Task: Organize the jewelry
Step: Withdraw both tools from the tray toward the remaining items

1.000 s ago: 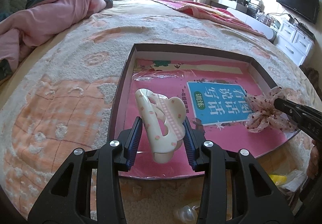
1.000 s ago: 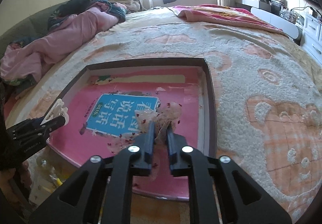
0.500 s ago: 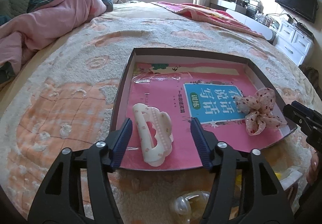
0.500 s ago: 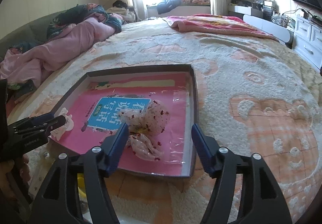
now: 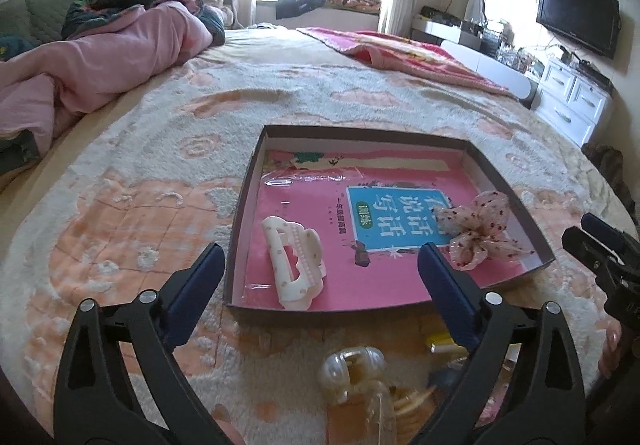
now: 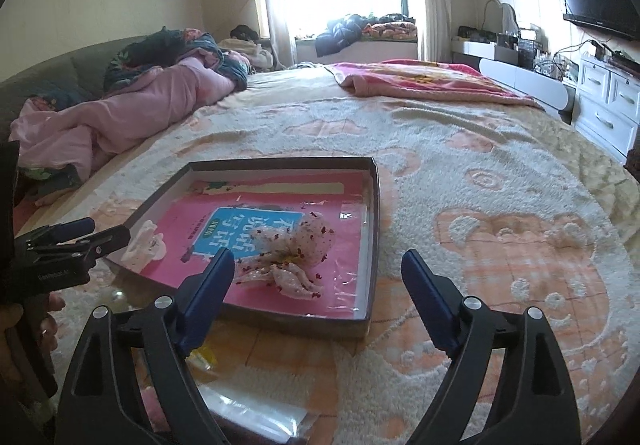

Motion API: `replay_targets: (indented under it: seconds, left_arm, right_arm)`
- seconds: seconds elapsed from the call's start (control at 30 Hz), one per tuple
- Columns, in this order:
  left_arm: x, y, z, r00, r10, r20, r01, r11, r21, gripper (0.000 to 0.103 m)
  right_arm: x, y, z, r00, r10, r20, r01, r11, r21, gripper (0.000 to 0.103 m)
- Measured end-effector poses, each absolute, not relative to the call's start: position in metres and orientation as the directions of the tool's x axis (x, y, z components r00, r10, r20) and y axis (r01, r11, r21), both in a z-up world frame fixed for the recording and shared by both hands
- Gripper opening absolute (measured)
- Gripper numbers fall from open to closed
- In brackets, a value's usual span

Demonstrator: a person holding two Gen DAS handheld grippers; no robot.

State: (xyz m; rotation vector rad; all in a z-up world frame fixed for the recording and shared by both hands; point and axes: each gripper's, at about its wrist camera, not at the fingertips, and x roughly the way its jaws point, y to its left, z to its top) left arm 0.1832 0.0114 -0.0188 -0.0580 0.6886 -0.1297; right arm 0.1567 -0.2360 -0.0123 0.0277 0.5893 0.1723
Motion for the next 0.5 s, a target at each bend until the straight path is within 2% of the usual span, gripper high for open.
replay_targets:
  seconds: [0.5]
  left_arm:
    - [0.143,0.01,0.003,0.816,-0.119,-0.566,0.092,0.993,-0.076,0.091]
  right_arm:
    - [0.113,-0.23,-0.007,0.818,0.221,-0.531,-0.242,0.97,0.031,0.083]
